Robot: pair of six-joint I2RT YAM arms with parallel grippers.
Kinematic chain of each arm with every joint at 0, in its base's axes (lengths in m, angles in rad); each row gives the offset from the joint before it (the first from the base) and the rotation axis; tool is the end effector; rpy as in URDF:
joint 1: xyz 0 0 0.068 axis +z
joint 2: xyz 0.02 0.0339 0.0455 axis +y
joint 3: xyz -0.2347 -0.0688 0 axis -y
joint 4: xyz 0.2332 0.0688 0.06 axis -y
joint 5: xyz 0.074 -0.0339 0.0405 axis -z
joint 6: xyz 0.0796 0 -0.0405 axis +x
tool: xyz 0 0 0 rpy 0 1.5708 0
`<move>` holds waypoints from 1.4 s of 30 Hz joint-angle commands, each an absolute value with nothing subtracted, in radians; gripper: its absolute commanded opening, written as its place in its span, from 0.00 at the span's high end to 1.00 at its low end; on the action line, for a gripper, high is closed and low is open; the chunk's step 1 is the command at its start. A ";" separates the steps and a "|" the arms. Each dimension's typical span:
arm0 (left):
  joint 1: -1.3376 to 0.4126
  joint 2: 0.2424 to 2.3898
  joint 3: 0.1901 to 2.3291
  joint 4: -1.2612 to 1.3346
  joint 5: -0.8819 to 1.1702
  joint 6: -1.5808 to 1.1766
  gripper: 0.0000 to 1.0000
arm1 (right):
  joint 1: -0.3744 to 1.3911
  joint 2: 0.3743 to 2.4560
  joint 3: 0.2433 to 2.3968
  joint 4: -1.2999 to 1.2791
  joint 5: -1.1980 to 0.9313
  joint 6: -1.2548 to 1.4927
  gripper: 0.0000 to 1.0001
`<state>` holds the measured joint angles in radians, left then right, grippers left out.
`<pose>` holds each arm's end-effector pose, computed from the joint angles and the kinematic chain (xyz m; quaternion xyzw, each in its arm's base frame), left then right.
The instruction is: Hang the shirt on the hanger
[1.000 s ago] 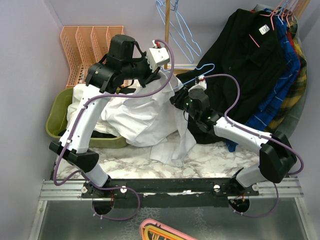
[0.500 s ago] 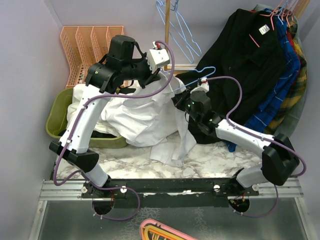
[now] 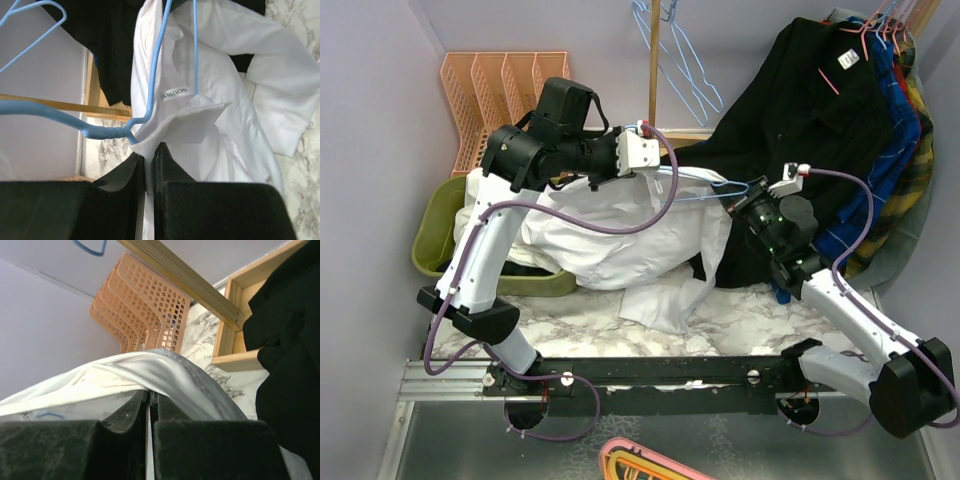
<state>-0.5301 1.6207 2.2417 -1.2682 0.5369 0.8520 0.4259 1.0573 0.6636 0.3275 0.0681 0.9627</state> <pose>0.2383 -0.1868 0.4465 0.6412 0.5898 -0.1655 0.4621 0.2719 0.1174 0.2737 0.2159 0.6974 0.4179 0.5407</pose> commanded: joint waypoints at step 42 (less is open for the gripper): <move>-0.646 1.462 1.948 -0.895 -0.282 1.315 1.00 | 0.100 1.208 1.387 -0.767 -0.551 0.401 0.99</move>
<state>-0.6476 1.5013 1.9381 -0.9867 -0.0238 1.4071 0.1413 1.1835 1.3441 -0.5781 -0.5377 0.4313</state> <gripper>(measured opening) 0.078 0.017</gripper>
